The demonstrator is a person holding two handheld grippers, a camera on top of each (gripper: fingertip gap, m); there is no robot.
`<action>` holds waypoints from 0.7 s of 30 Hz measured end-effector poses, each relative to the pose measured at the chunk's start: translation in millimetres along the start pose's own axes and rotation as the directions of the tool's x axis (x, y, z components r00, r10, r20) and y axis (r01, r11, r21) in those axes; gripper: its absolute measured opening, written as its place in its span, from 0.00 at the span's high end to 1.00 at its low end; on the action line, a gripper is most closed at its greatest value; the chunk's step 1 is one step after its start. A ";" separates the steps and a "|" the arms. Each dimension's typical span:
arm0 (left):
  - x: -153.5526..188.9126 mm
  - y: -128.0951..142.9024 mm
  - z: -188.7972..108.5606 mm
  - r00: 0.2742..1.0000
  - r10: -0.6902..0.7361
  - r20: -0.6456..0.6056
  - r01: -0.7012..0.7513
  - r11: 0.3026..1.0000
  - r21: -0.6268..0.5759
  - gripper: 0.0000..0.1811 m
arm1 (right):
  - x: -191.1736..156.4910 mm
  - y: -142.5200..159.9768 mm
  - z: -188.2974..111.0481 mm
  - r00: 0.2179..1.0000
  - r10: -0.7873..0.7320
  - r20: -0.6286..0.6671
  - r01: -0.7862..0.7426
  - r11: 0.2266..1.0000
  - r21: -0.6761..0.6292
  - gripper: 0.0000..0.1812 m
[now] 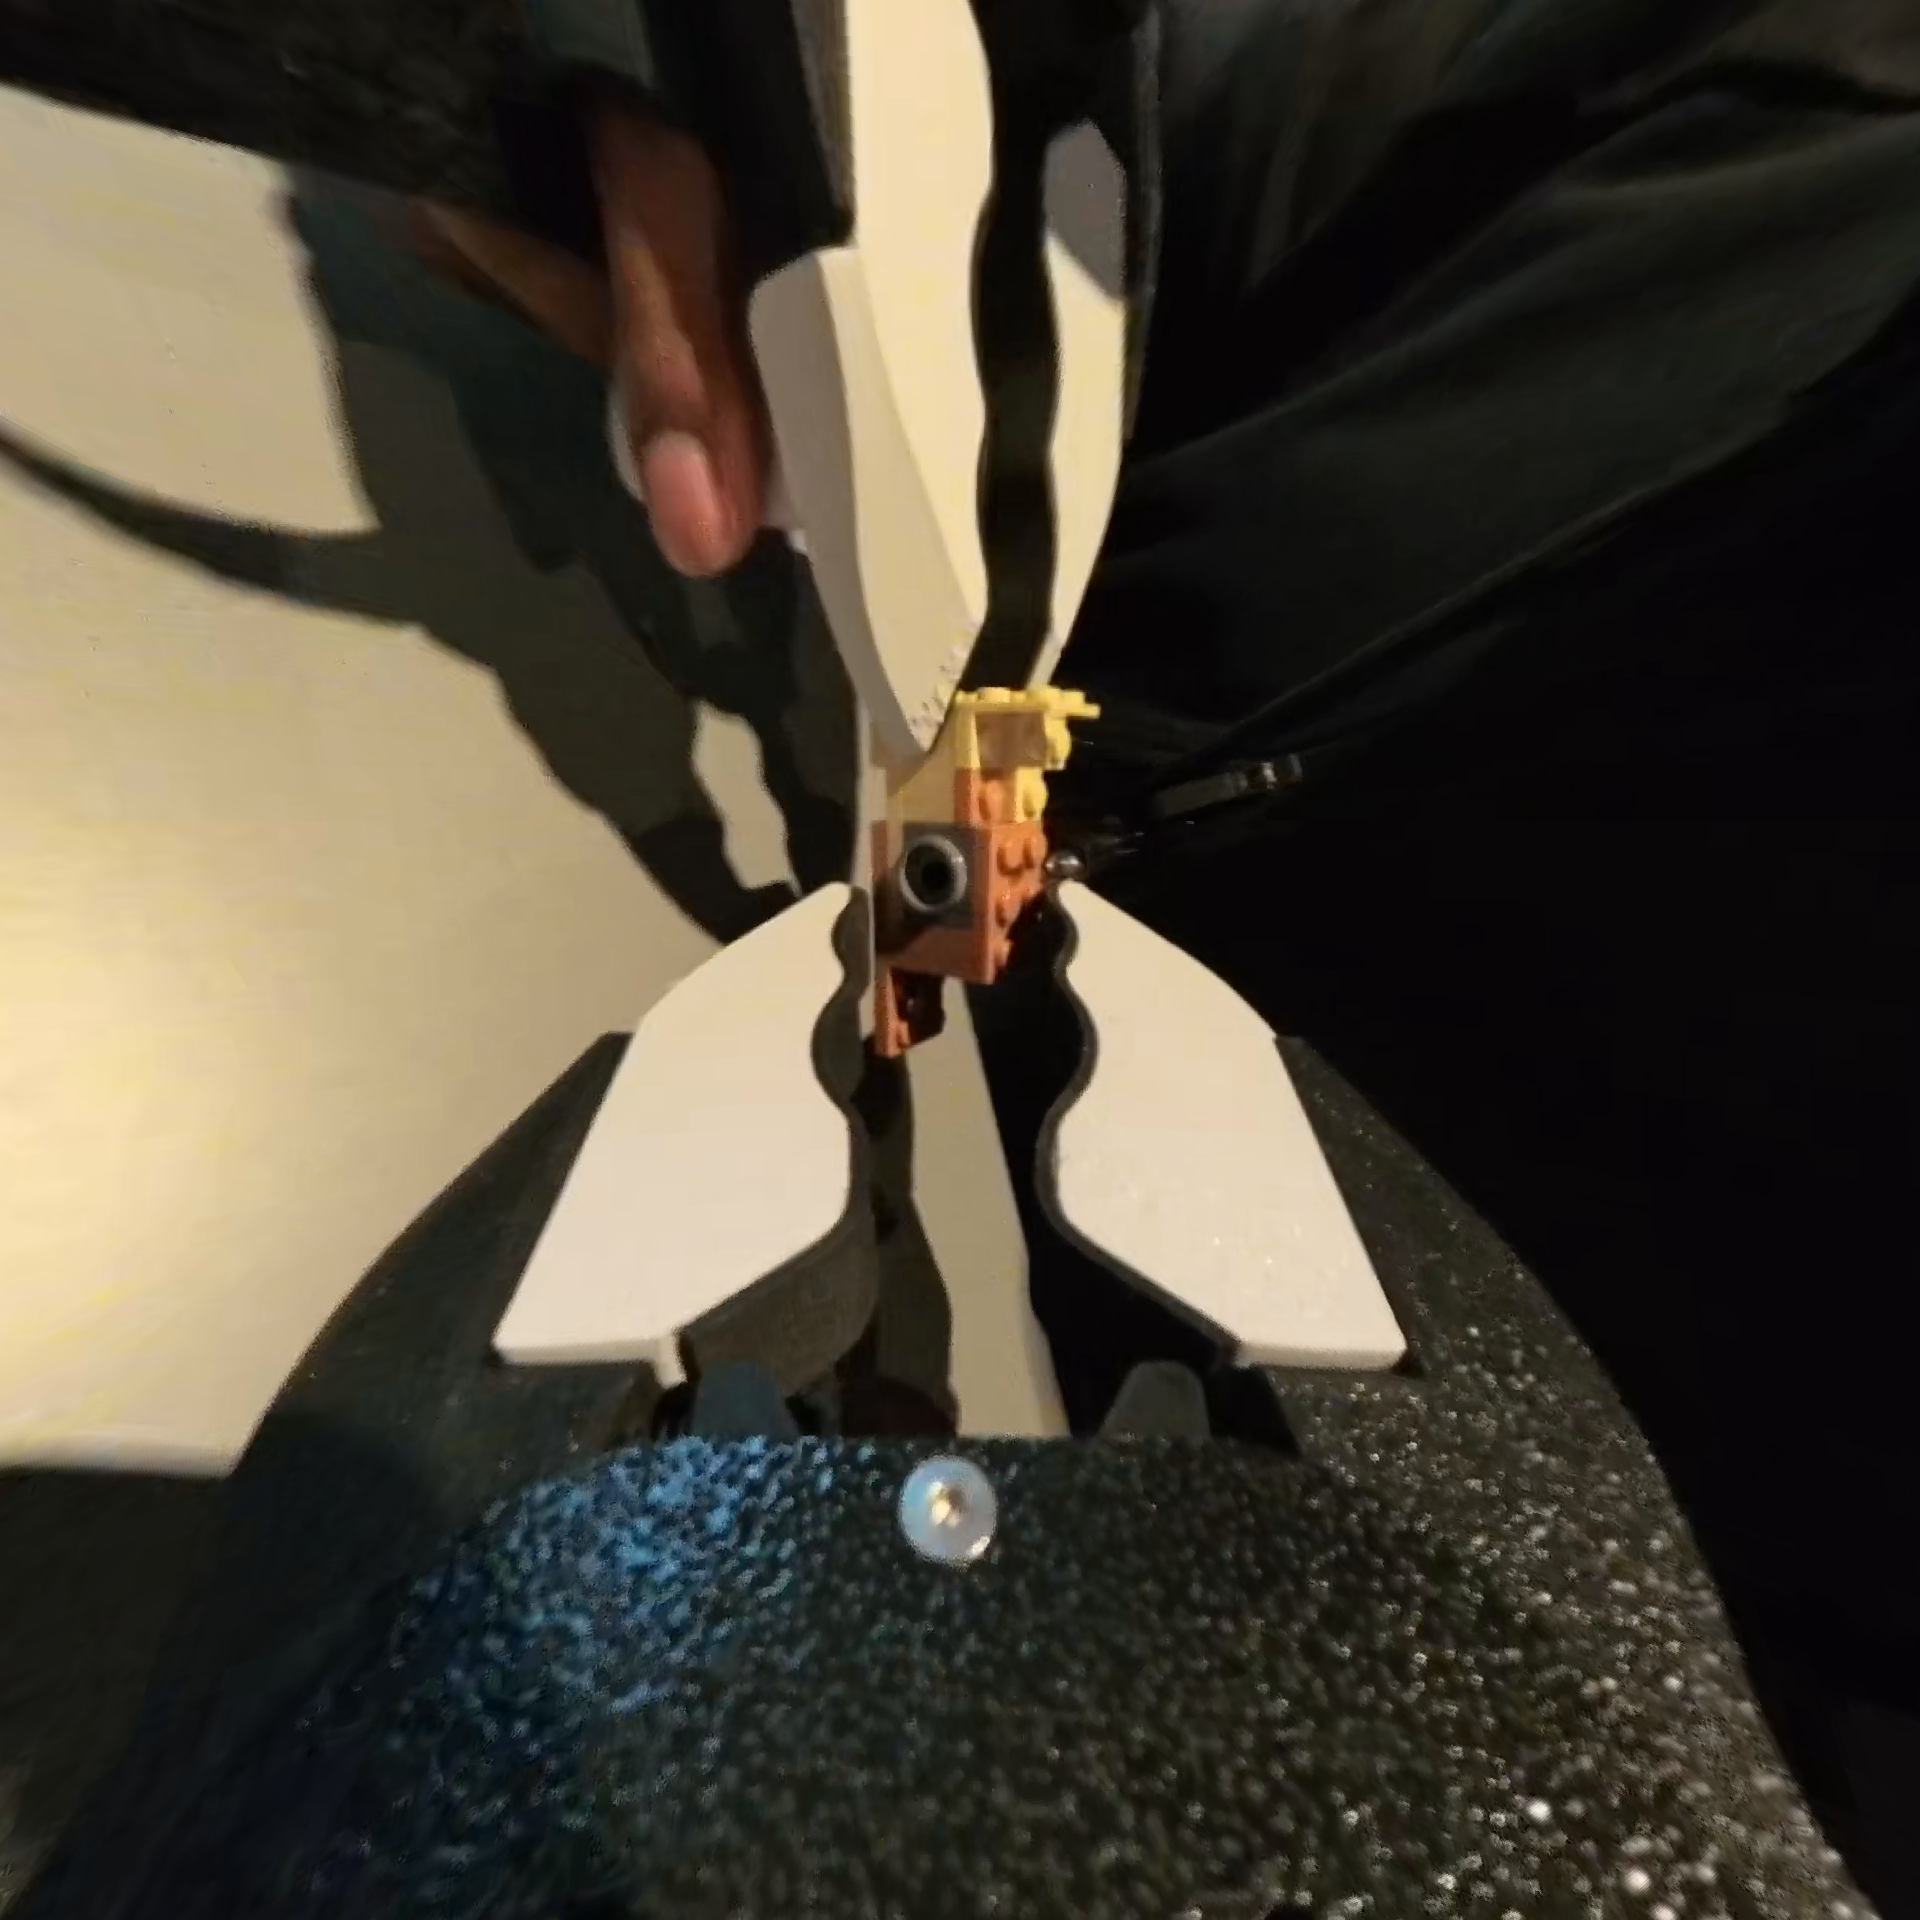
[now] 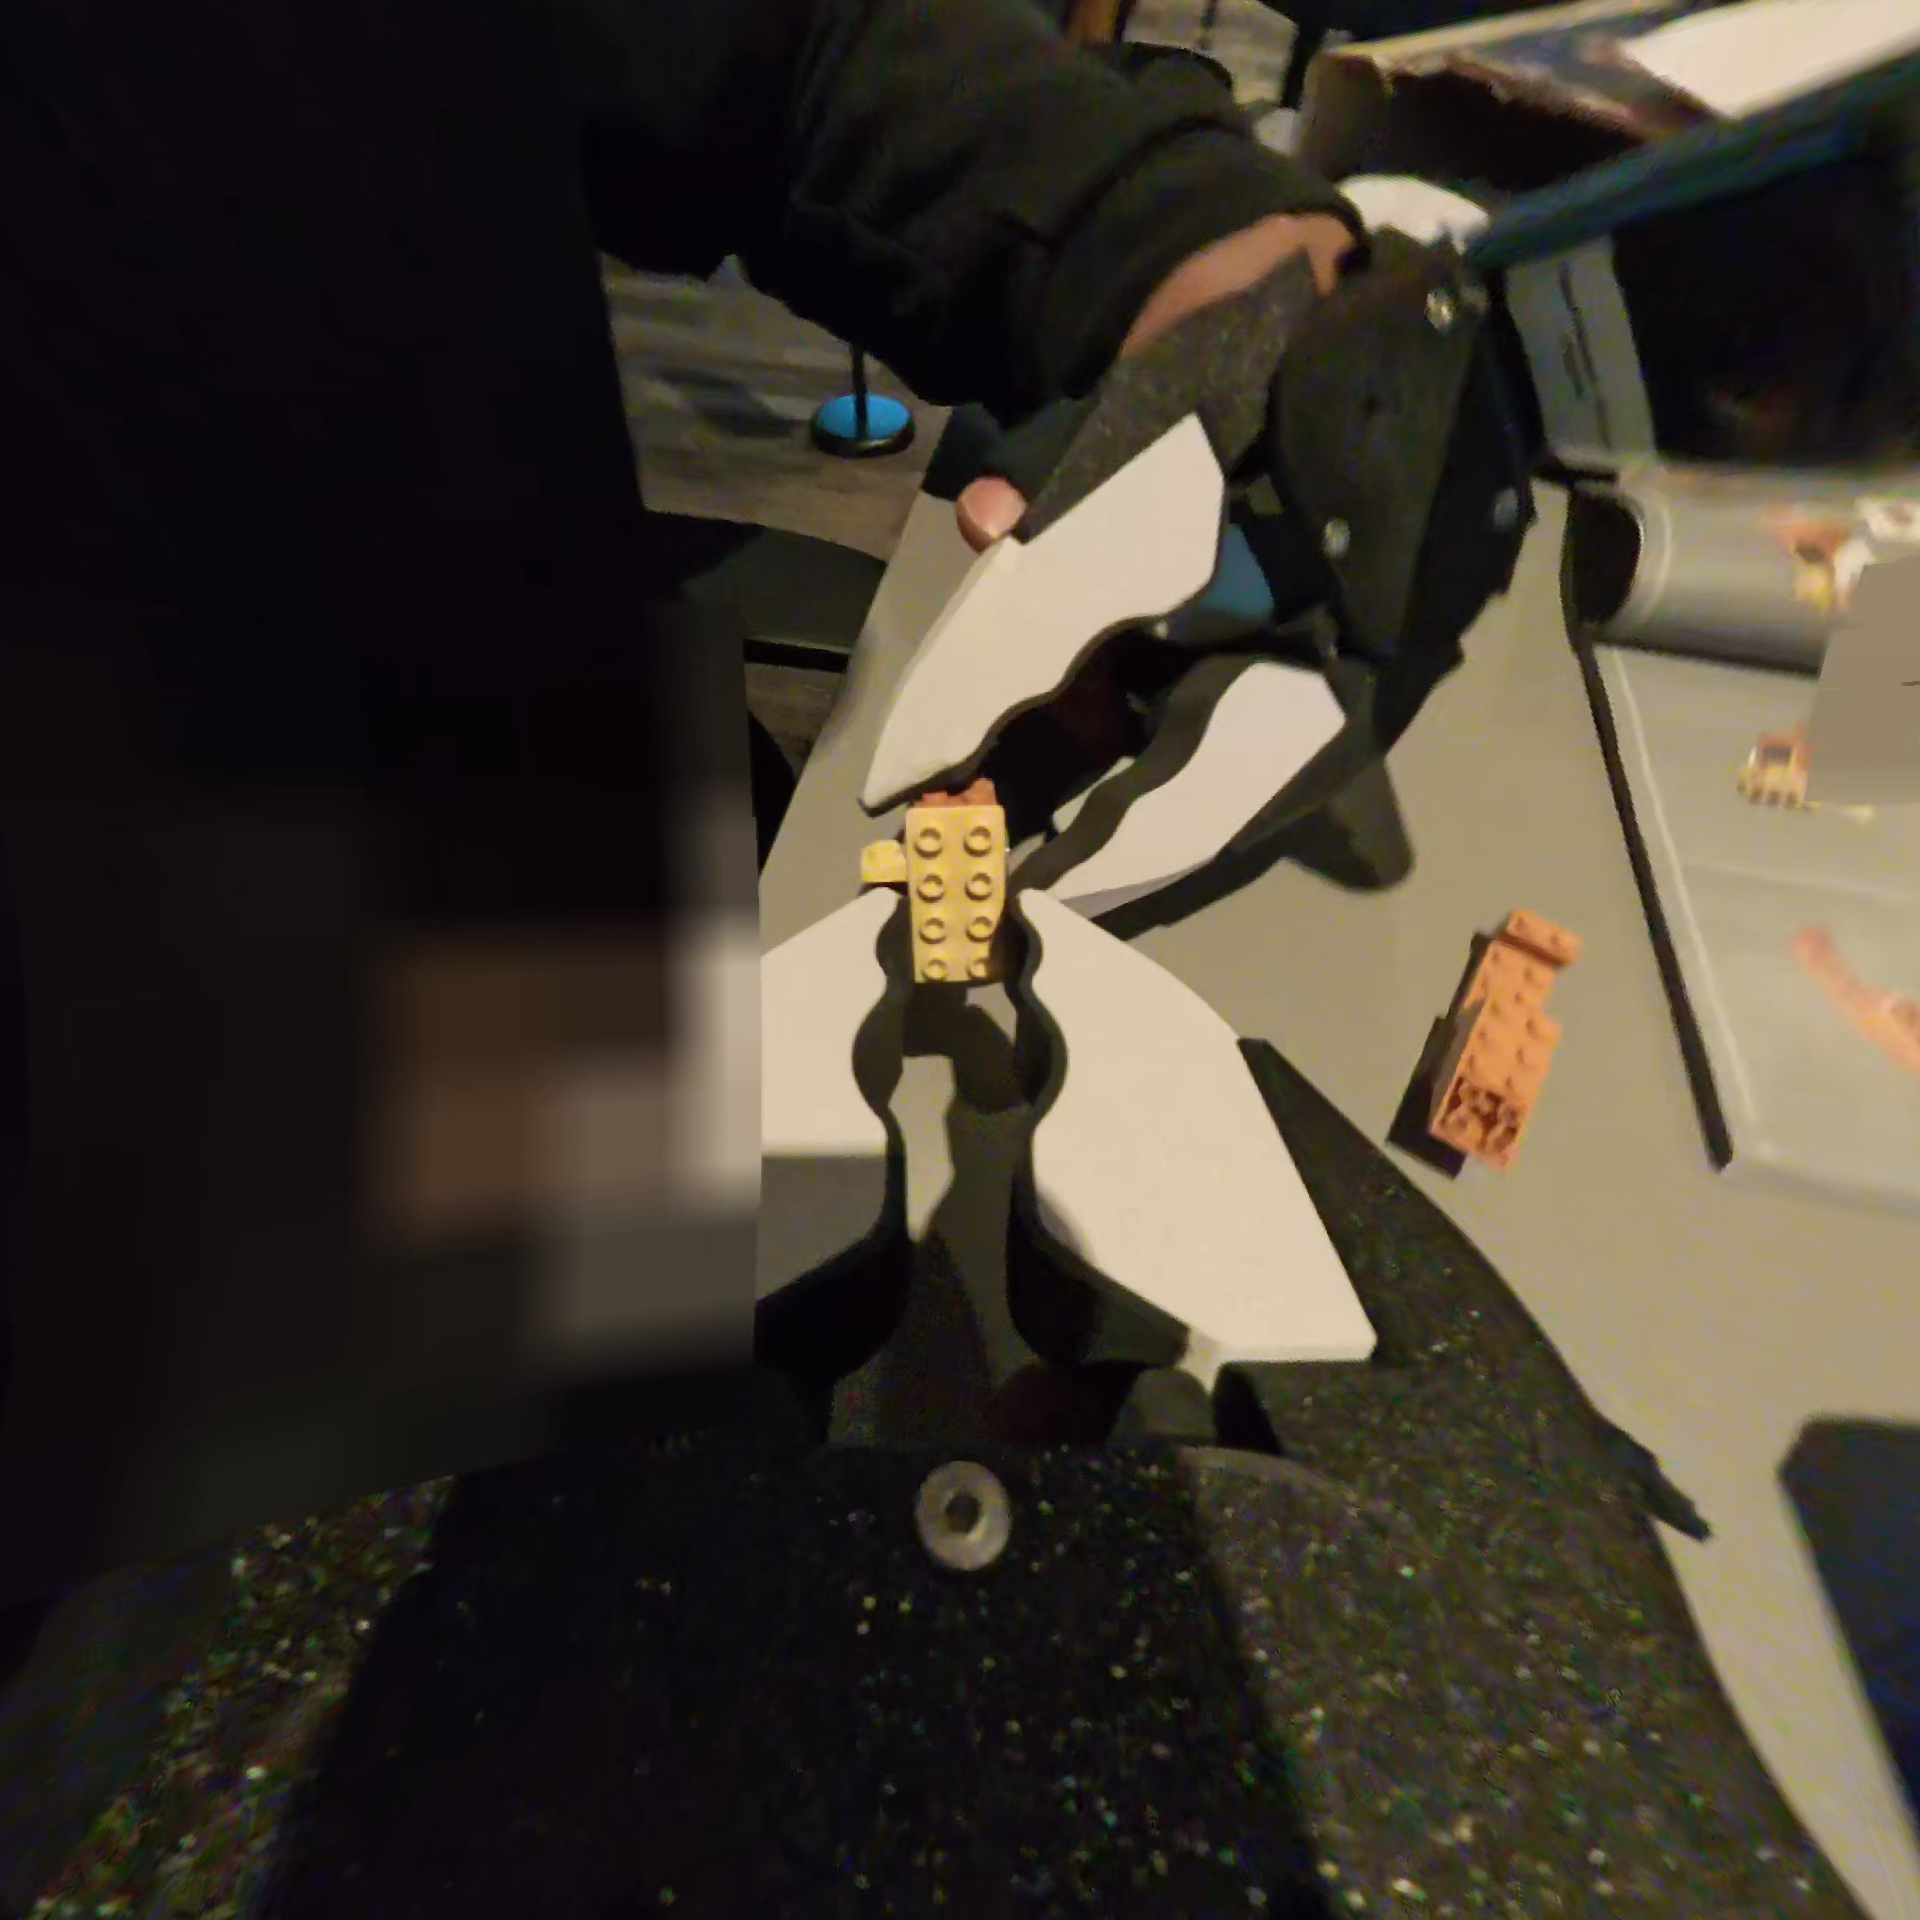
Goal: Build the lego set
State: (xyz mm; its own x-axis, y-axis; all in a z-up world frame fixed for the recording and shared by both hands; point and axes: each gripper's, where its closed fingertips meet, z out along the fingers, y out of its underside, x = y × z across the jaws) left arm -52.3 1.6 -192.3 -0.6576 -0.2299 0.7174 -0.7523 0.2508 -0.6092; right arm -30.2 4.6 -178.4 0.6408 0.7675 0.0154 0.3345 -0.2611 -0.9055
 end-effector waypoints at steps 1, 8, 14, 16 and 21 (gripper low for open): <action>-5.5 -0.4 -3.9 1.000 -0.006 0.028 0.005 1.000 0.019 0.82 | 0.0 3.4 -0.2 0.998 0.055 -0.011 -0.054 0.998 0.007 0.91; -21.8 11.8 -19.6 0.969 0.096 0.229 -0.099 0.995 -0.001 0.79 | 13.0 32.6 3.1 0.954 0.264 -0.142 -0.283 0.950 -0.134 0.91; -23.9 15.7 -17.5 0.935 0.159 0.318 -0.162 0.987 -0.016 0.78 | 11.7 56.0 6.9 0.951 0.248 -0.182 -0.294 0.909 -0.296 0.90; -25.1 13.6 -20.9 0.923 0.164 0.349 -0.179 0.984 0.009 0.78 | 12.2 56.5 7.7 0.953 0.234 -0.191 -0.284 0.910 -0.303 0.91; -33.7 -7.5 -46.7 0.832 0.182 0.525 -0.306 0.939 0.158 0.77 | 10.3 56.5 1.2 0.959 0.213 -0.187 -0.261 0.922 -0.287 0.86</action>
State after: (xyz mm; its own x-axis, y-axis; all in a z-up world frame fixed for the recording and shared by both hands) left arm -22.6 51.4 -196.2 -0.7047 -0.6390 0.3084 -0.5118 0.1567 -0.8447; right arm -5.6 -1.4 -229.9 0.8148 0.5713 -0.0991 0.3394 -0.6086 -0.7172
